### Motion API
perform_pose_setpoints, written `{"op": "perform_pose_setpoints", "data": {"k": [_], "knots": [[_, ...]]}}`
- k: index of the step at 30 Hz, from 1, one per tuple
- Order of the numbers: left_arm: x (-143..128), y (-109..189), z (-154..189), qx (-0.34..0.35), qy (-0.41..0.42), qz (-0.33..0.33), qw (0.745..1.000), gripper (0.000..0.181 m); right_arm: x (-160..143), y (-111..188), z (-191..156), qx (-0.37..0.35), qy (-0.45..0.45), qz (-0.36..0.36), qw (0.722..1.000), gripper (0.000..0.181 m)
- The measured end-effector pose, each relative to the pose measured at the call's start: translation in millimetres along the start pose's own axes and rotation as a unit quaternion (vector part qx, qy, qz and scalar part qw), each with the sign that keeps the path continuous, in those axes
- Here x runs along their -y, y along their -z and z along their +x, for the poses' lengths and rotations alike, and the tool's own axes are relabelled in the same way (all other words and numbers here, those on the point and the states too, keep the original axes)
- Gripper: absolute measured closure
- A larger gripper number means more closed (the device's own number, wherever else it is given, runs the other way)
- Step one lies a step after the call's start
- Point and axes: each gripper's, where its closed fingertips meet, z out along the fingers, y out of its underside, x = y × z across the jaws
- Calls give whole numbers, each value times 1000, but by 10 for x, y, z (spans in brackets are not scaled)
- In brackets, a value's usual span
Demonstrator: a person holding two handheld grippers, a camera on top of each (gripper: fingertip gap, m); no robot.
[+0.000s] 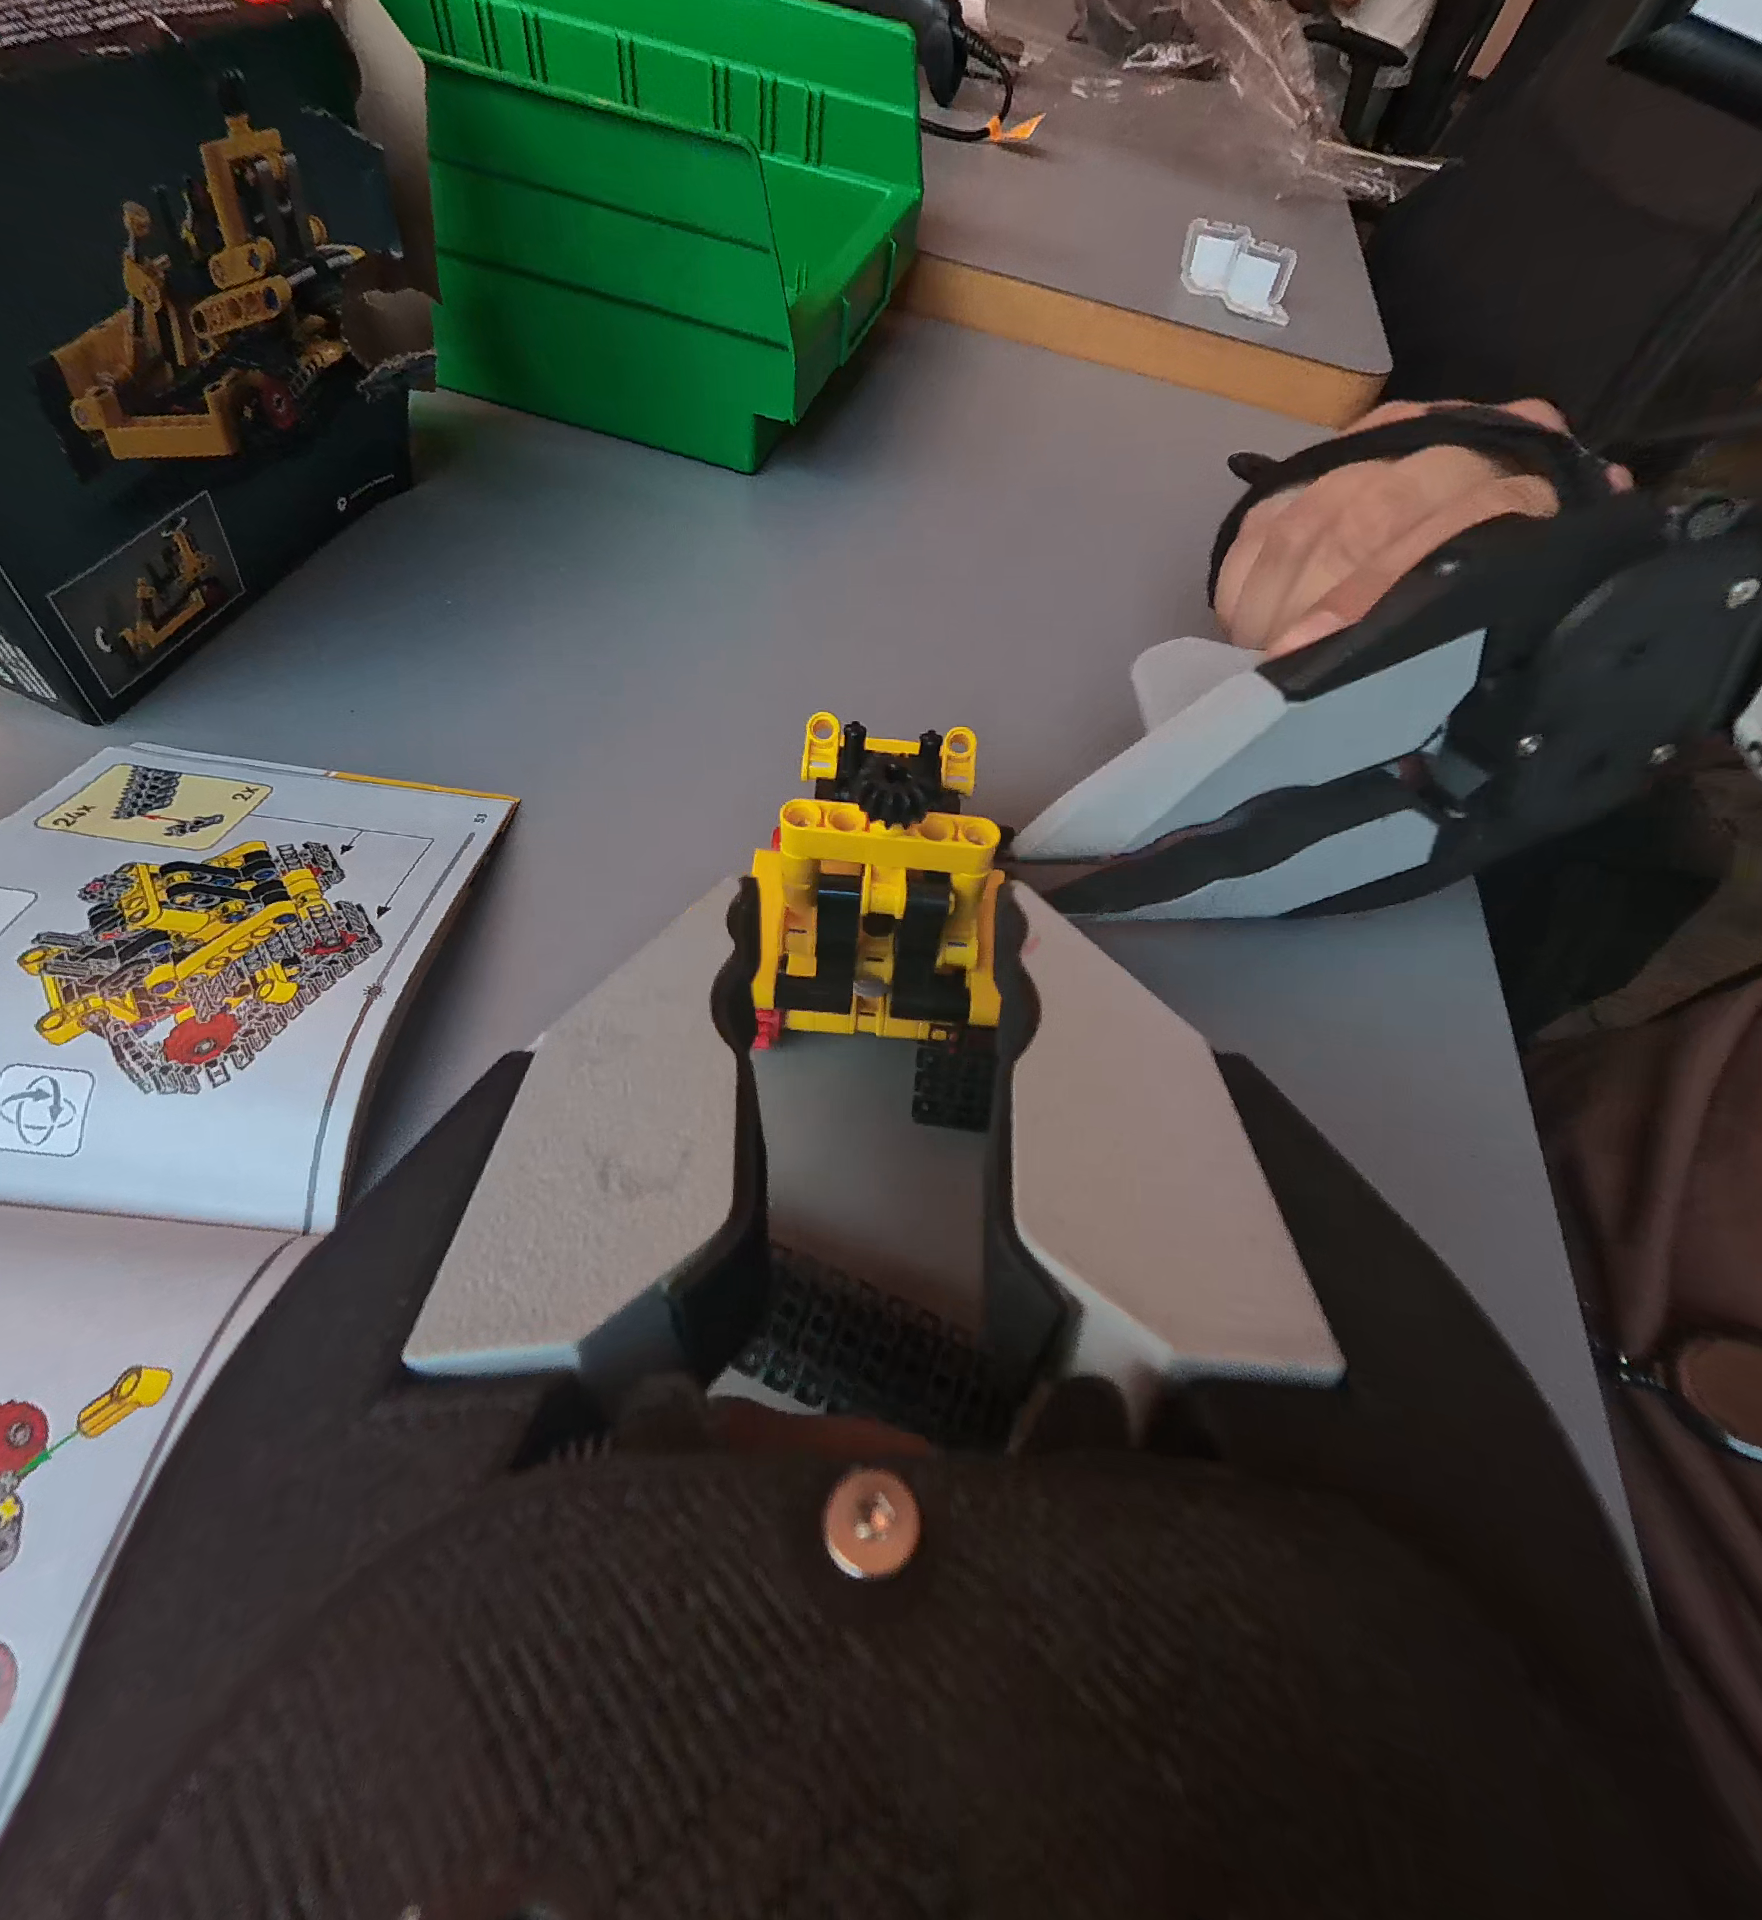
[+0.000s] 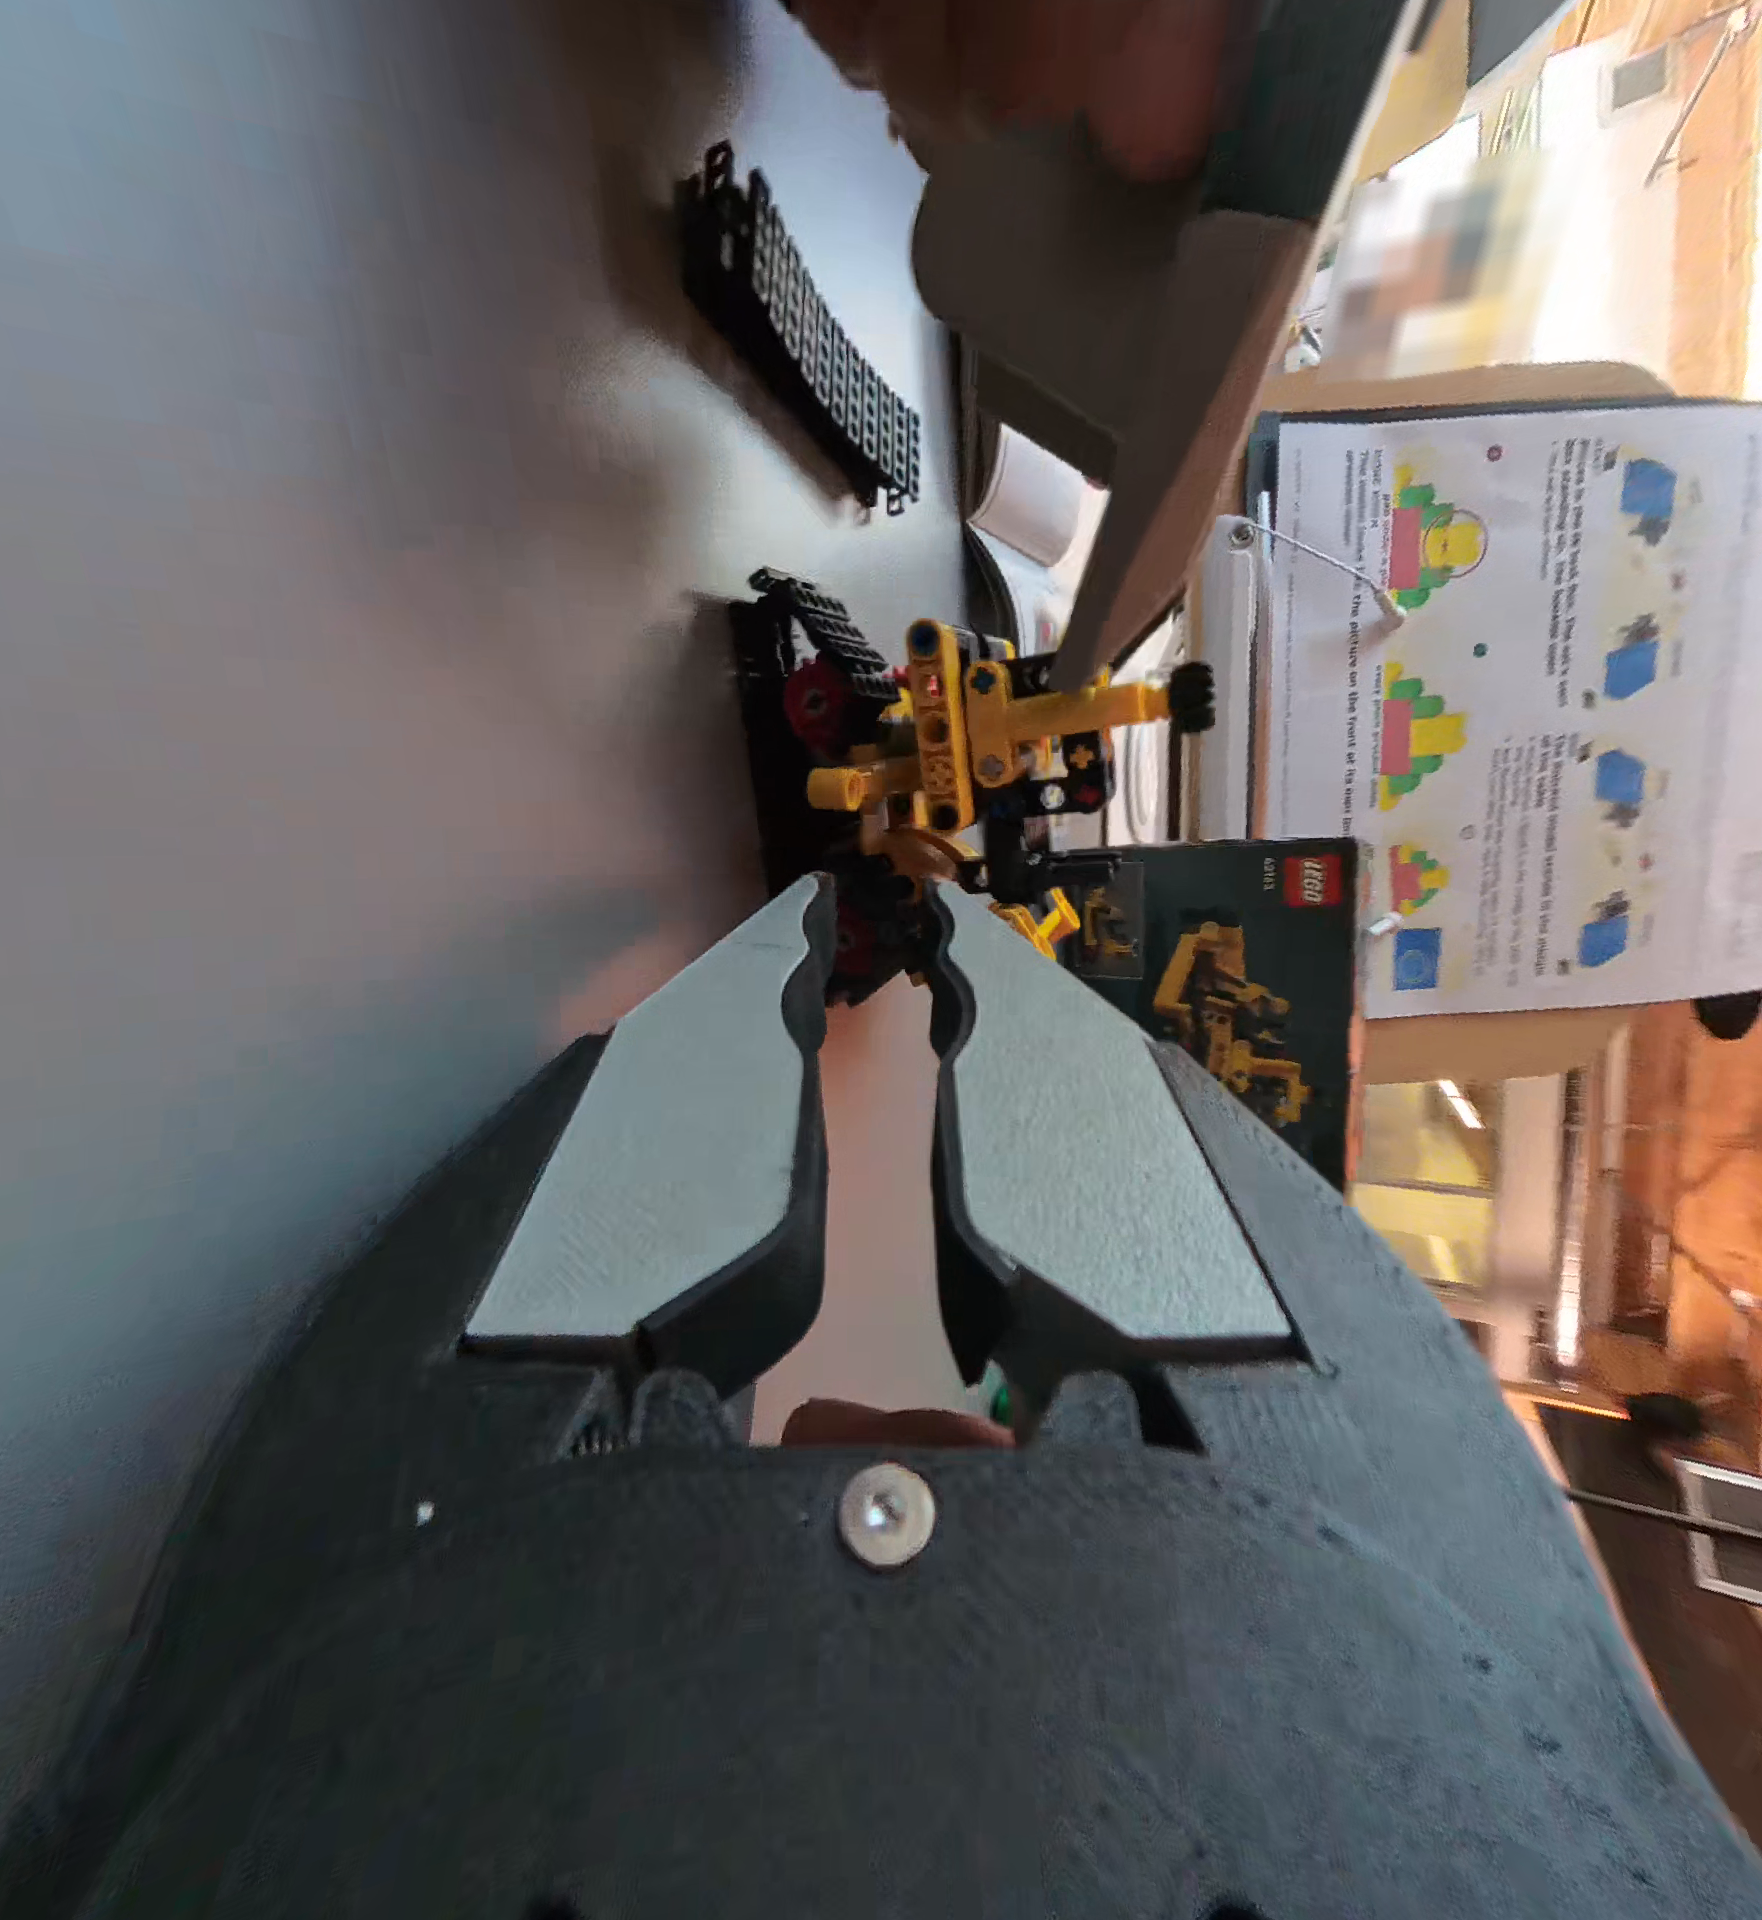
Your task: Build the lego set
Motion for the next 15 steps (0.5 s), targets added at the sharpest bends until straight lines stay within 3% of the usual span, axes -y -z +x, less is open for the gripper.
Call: {"op": "perform_pose_setpoints", "data": {"k": [6, 15], "knots": [[-64, -85, -1, -19, -16, -33, 999, 134, -33, -87, -37, -17, 51, -26, 998, 172], [-83, -106, 12, -26, -21, -37, 999, 143, -39, -108, -27, -33, 81, -35, 996, 178]]}}
